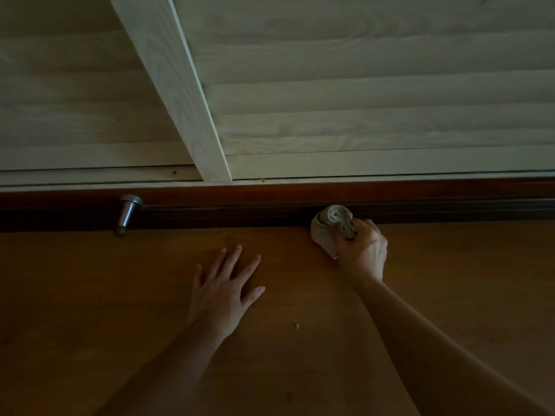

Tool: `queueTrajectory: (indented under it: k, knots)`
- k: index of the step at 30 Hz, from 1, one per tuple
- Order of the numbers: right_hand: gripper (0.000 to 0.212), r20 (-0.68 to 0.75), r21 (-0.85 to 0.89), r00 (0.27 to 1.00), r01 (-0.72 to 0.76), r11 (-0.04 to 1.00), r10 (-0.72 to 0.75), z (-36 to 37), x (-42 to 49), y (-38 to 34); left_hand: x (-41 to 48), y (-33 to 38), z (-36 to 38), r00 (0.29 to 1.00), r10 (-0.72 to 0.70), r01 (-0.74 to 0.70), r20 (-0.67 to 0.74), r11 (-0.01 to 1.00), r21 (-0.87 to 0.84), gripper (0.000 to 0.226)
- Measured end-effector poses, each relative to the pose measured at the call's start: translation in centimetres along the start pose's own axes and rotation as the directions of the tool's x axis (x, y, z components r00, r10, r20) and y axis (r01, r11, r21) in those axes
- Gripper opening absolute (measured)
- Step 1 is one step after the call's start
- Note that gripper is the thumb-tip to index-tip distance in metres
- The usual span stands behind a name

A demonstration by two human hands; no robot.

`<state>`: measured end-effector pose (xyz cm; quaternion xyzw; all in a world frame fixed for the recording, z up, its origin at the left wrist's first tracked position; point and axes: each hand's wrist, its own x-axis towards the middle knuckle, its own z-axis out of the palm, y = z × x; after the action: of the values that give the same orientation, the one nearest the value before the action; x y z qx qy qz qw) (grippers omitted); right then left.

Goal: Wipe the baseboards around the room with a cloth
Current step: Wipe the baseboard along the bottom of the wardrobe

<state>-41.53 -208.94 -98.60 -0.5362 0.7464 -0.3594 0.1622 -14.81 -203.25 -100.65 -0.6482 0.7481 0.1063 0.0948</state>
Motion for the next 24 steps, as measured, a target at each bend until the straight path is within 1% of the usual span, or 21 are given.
queueTrajectory:
  k: [4,9,13,14,17,20,22,24]
  knots:
    - [0.020,-0.096,-0.019,0.995,-0.020,1.000,0.018,-0.3,-0.1,1.0,-0.1,0.1,-0.1,1.000,0.002,-0.002,0.000,1.000,0.004,0.064]
    - [0.020,-0.032,-0.015,0.999,0.024,1.000,-0.025,1.4,-0.5,-1.1,-0.2,0.1,0.1,1.000,0.002,-0.002,-0.006,1.000,-0.024,0.063]
    - [0.021,-0.092,-0.015,0.996,-0.006,1.000,0.005,1.8,-1.1,-1.0,-0.1,0.1,0.3,1.000,0.006,-0.007,-0.012,1.000,-0.029,0.064]
    - [0.021,-0.089,-0.009,0.996,-0.010,1.000,0.009,2.2,-1.2,-1.5,-0.1,0.0,0.4,1.000,0.009,-0.009,-0.017,0.999,-0.032,0.064]
    - [0.021,-0.017,-0.009,0.999,0.030,1.000,-0.030,3.3,-1.5,-2.9,-0.1,-0.1,0.5,1.000,0.011,-0.013,-0.028,0.998,-0.056,0.063]
    - [0.020,-0.045,-0.032,0.997,0.064,0.997,-0.065,3.4,-1.7,-3.1,0.0,-0.2,0.5,1.000,0.014,-0.016,-0.022,0.997,-0.080,0.066]
    - [0.018,-0.066,-0.025,0.996,0.061,0.998,-0.063,3.8,-2.0,-3.6,-0.1,-0.3,0.5,0.999,0.020,-0.022,-0.034,0.996,-0.085,0.067]
    - [0.013,-0.035,-0.015,0.996,0.079,0.997,-0.080,5.1,-2.5,-5.1,-0.3,-0.4,0.7,0.998,0.024,-0.029,-0.053,0.995,-0.091,0.065]
